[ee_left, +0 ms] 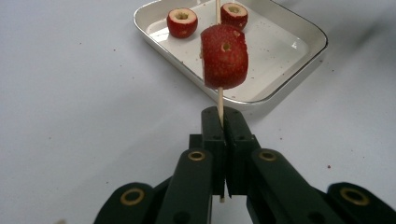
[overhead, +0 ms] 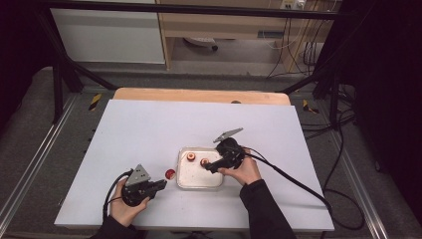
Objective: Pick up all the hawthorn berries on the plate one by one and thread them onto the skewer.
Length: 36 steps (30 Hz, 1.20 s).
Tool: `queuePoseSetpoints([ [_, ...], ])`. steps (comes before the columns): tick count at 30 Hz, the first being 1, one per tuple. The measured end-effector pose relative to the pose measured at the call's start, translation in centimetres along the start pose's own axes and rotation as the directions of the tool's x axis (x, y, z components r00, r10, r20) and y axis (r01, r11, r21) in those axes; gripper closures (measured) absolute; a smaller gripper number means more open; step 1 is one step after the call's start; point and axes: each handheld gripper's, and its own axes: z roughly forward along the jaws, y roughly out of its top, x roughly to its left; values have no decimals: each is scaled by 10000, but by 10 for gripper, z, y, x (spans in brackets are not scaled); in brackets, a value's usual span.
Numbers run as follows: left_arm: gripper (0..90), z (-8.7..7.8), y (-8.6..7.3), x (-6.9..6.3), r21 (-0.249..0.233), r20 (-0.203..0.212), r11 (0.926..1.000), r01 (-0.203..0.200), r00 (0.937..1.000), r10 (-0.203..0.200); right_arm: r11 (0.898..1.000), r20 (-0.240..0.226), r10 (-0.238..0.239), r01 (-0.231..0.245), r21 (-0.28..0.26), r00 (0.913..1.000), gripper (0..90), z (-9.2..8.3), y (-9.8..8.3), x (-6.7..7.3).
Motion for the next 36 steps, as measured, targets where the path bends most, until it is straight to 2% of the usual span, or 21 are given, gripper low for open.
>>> queuePoseSetpoints([
  [6,884,-1,-1,2,53,-8,10000,55,10000,-55,9915,28,-189,184,1287,9998,288,16,20,1],
  [8,884,-1,-1,3,49,-19,9999,87,10000,-87,9877,125,101,-119,1558,9999,313,22,25,0],
  [9,884,-1,-1,3,61,-17,9999,91,10000,-91,9851,183,79,-109,1715,9998,329,25,28,0],
  [12,884,-1,-1,4,61,-23,9999,128,9999,-128,9806,112,411,-425,1913,9991,376,32,32,-1],
  [17,884,0,-1,4,109,-11,9999,97,10000,-97,9711,-32,509,-487,2337,9987,457,42,33,-3],
  [28,884,2,-1,3,191,-32,9998,50,10000,-50,9629,-219,852,-767,2586,9961,598,52,32,-7],
  [29,884,2,-1,3,190,-28,9998,50,10000,-50,9633,-213,1001,-916,2525,9947,600,52,32,-6],
  [31,884,2,-1,3,189,-35,9998,43,10000,-43,9620,-176,945,-867,2589,9954,602,52,31,-6],
  [32,884,2,-1,3,181,-40,9998,37,10000,-37,9625,-127,1064,-998,2521,9942,604,52,32,-5],
  [33,884,2,-1,2,169,-45,9999,36,10000,-36,9636,-85,949,-898,2517,9954,605,51,32,-6],
  [35,884,0,-1,2,81,-47,10000,46,10000,-45,9692,-153,1033,-971,2262,9945,606,47,32,-6],
  [36,884,0,0,2,26,-66,10000,68,10000,-68,9705,-202,1200,-1130,2129,9926,607,43,32,-5],
])
